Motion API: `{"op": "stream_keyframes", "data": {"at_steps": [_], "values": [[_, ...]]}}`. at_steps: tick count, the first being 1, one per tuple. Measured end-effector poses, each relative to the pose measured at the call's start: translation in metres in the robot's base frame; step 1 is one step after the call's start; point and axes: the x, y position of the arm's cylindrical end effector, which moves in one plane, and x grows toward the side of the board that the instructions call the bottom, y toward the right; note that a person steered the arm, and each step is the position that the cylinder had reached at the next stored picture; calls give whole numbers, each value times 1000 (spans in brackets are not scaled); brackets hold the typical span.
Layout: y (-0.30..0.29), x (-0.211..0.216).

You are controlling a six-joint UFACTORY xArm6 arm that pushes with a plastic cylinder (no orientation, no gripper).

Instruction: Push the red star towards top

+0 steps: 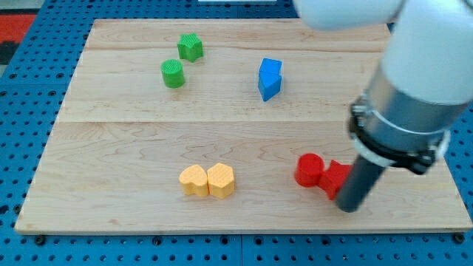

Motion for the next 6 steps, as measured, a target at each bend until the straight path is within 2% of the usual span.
{"op": "stream_keyframes", "data": {"at_steps": [1,3,4,6], "values": [[-16,-15],[26,5],[33,-18],[-72,-53]]}}
